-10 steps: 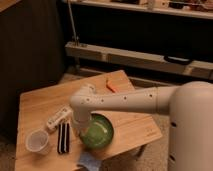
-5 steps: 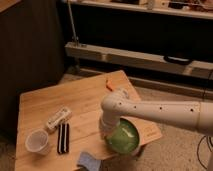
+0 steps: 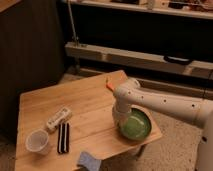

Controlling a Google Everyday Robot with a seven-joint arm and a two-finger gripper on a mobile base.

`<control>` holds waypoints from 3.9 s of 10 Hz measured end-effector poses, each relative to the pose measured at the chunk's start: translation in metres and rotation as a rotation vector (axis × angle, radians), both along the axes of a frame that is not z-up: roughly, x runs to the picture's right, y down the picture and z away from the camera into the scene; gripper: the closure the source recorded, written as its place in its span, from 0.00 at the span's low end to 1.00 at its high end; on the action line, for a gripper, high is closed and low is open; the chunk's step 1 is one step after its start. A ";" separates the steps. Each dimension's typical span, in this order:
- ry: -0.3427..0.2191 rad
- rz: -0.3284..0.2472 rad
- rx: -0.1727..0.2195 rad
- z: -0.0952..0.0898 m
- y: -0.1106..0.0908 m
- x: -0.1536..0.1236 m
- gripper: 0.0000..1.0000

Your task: Drag the ceramic bowl in a circle

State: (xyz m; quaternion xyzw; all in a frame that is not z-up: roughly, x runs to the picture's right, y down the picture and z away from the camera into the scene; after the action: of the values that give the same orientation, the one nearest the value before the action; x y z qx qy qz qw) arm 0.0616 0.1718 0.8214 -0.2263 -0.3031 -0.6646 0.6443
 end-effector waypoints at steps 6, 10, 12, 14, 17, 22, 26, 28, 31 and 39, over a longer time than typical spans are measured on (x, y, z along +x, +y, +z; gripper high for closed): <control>-0.033 -0.019 0.016 0.044 -0.058 -0.137 1.00; -0.177 -0.058 -0.008 0.011 -0.052 -0.225 1.00; -0.230 -0.064 -0.040 -0.016 -0.025 -0.252 1.00; -0.262 -0.061 -0.073 -0.039 0.000 -0.255 1.00; -0.268 -0.048 -0.111 -0.075 0.036 -0.218 1.00; -0.138 -0.008 -0.136 -0.105 0.075 -0.103 1.00; 0.045 0.005 -0.127 -0.060 0.056 0.004 1.00; 0.087 0.032 -0.120 -0.030 0.031 0.026 1.00; 0.156 0.064 -0.108 0.036 -0.028 0.027 1.00; -0.045 0.016 -0.075 0.055 -0.075 -0.136 1.00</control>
State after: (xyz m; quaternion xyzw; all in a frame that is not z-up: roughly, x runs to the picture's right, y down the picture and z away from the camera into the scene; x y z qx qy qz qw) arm -0.0744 0.0965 0.8768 -0.2328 -0.3439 -0.6525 0.6338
